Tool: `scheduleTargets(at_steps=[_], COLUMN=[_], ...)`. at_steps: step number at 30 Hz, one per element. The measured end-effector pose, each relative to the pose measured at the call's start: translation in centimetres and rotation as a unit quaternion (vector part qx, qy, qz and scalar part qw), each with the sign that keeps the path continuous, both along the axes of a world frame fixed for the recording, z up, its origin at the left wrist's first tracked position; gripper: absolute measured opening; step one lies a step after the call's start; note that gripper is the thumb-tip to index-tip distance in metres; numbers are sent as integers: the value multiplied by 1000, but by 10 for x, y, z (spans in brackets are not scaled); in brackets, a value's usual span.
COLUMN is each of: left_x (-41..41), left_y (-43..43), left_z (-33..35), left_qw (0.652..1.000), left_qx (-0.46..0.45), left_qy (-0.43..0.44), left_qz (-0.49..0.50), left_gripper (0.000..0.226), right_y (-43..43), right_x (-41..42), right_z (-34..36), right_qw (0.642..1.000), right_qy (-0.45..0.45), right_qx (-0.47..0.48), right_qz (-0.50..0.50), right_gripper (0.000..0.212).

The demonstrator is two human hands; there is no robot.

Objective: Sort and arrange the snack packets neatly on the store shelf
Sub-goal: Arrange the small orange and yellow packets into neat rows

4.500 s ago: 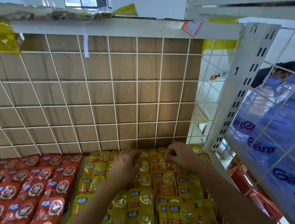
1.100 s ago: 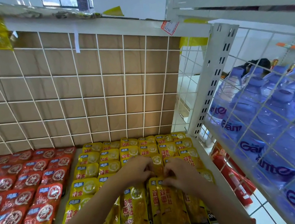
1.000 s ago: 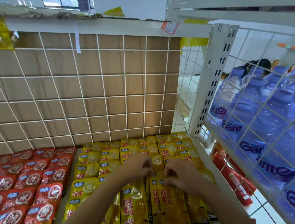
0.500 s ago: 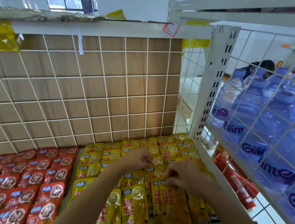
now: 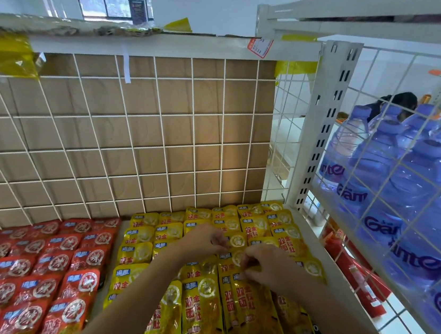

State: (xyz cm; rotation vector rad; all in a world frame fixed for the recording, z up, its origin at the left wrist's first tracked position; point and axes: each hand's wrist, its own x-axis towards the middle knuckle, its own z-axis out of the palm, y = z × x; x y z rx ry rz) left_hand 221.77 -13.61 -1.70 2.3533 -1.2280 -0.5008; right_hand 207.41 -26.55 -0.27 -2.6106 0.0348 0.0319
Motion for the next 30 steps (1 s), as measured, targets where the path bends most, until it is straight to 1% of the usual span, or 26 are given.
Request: scheduleTargets(at_steps=[2,6,9,12,15,18,19,23,30], left_x=[0,-2,-2,3,5,5,4,2,5], left_y=[1,4,11,23,33,36,36,34,34], left_z=[-3,-3,-1,1,1,-1,-2,-2,-3], left_qw=[1000,1000,998,999,999,998,998,998,998], left_qx=[-3,-19,-43,-23,19,38,38,40,33], left_qy=[-1,10,12,-8,-30,-34,-34,-34,-33], left_qz=[6,12,35,37,24,34,37,35,30], left_gripper=[20,19,17,16,18,20,20,20,19], right_y=[0,-1,-3,-4,-5,-5,-4,-3,-4], right_x=[0,0,0,0,0,0,-1,1,-1], right_z=[0,-2,-4,-4,-5,-7,-8,-13,-13], right_qw=[1000,1000,1000,1000,1000,1000,999,998,999], right_qy=[0,2,12,16,2,-28,-35,-47,-43], right_qx=[1,-2,-3,-9,-16,-7,-10,-25,-22], right_qz=[0,3,0,0,3,-3,-1,17,13], right_gripper=[9,11,20,30,23,16,16,26,23])
